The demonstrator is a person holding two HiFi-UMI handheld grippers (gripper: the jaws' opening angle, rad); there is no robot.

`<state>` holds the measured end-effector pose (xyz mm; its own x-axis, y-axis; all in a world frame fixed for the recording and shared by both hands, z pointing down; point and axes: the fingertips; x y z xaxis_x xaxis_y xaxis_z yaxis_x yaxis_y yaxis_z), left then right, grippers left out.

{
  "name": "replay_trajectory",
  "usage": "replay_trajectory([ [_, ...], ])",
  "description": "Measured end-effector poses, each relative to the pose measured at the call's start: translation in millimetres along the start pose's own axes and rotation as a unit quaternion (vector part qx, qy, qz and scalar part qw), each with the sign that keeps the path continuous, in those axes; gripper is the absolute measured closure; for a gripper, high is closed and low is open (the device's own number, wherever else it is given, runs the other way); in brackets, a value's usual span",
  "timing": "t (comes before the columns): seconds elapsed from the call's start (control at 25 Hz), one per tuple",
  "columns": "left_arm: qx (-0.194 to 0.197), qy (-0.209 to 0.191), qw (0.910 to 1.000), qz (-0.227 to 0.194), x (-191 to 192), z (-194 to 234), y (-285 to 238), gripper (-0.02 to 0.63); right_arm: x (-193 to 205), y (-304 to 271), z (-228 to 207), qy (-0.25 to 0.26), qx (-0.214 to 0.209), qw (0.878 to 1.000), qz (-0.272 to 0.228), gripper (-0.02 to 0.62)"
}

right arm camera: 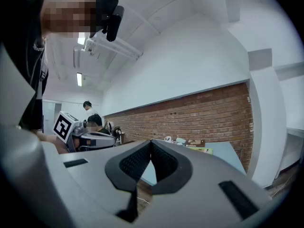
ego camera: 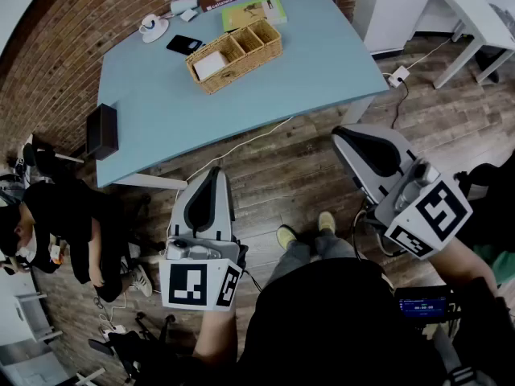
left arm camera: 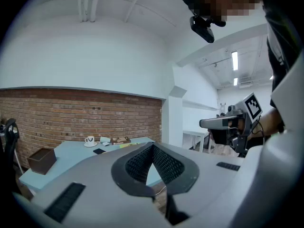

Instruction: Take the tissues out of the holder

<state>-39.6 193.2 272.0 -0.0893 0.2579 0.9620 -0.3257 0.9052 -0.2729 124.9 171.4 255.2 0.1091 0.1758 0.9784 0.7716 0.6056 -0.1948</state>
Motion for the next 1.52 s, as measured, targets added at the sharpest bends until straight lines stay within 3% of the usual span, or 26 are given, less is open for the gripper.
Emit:
replay_trajectory([
  [0.76, 0.007, -0.010, 0.9996, -0.024, -9, 20, 32, 0.604, -11, -16, 26, -0.024, 0.006, 1.000, -0.002, 0.601],
  [1.04, 0.010, -0.025, 0.9993, -0.026, -1, 38, 51, 0.603, -10, -34, 54, 0.001, 0.002, 1.000, 0.004, 0.601],
  [1.52, 0.024, -0.037, 0.9987, -0.027, -17, 23, 22, 0.603, -16, -33, 24, -0.002, 0.010, 1.000, 0.003, 0.601],
])
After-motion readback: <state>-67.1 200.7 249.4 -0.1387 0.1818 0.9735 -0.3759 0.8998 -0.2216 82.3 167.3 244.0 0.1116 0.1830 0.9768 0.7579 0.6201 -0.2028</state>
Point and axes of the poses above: the fingertips, and each gripper's own axes: y backward along the fingers, z to its left, x out of its underside, and after that the axes turned 8 degrees about z, right-handed
